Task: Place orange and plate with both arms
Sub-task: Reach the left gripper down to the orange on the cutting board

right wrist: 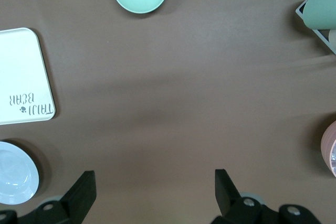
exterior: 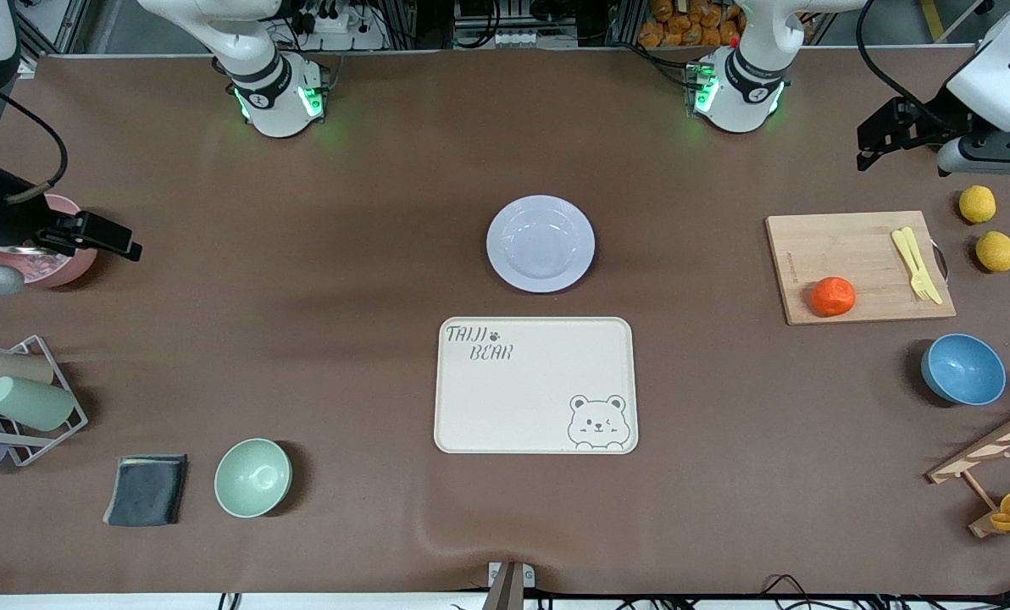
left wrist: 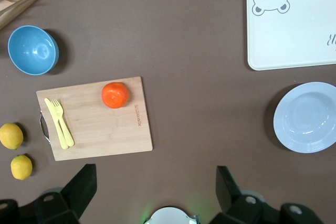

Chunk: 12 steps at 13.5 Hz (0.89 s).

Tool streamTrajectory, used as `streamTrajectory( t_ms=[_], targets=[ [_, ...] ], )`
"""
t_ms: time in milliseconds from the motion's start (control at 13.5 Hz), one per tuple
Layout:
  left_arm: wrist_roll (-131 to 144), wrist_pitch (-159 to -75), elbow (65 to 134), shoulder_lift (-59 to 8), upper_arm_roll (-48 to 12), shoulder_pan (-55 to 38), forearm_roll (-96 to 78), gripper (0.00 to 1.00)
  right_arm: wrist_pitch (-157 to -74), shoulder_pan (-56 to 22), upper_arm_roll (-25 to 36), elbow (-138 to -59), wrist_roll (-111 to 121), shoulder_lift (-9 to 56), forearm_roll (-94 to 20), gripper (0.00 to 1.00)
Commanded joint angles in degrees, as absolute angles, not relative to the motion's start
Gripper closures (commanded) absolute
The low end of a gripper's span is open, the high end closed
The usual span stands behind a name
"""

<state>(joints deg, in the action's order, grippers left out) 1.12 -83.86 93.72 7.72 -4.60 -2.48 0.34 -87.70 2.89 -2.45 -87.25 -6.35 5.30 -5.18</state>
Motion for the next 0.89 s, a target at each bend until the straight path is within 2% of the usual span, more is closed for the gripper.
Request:
streamTrajectory(
  t_ms=[0, 444, 815],
  targets=[
    [-0.87, -83.41, 91.23, 6.59, -5.01, -2.11, 1.15, 0.0, -87.54, 2.81, -2.46, -85.87, -7.12, 6.15, -3.78, 0.0],
    [-0.18, -82.71, 91.14, 4.14, -5.01, -1.93, 1.23, 0.0, -86.92, 3.6, -2.37, -85.96, -3.46, 6.24, -4.22, 0.0],
    [0.17, -77.87, 91.32, -3.06, -5.01, -1.76, 1.76, 0.0, -86.92, 5.27, -2.37, -86.04, 3.6, 6.5, -4.48, 0.0]
  ],
)
